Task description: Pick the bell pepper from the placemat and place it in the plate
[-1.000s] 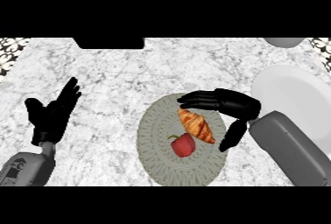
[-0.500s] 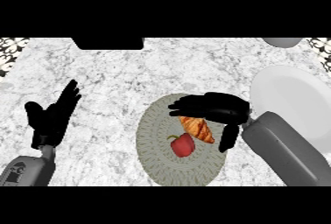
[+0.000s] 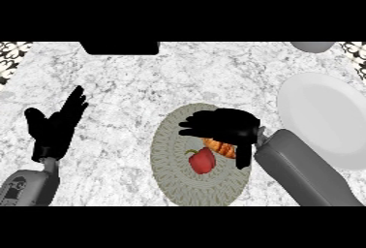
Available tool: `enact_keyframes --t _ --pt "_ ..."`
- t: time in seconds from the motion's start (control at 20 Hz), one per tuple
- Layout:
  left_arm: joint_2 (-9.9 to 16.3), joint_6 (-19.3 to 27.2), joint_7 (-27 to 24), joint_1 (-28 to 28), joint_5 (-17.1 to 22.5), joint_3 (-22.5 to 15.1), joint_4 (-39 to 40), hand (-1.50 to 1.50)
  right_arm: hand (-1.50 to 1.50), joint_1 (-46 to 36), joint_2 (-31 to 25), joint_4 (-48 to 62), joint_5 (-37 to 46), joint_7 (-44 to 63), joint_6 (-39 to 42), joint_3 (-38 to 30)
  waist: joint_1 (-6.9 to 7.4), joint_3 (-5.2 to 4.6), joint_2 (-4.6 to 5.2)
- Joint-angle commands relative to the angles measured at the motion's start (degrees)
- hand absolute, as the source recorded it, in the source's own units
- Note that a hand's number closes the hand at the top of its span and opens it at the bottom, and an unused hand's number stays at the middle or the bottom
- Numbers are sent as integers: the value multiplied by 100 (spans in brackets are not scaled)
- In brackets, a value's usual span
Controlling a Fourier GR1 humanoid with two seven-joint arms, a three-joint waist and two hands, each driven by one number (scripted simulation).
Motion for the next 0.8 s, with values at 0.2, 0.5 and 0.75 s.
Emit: enact_keyframes --t 0.2,0.5,0.75 --pt "6 -243 -21 197 -161 282 -216 0 -150 67 689 368 824 273 199 -17 22 1 3" --pt "-683 91 -58 -34 -635 49 52 0 -150 315 839 288 1377 230 132 -206 -11 1 4" --pt "-437 -153 339 -297 -558 350 -73 0 -150 -73 1217 1272 1859 -66 -268 -280 17 2 13"
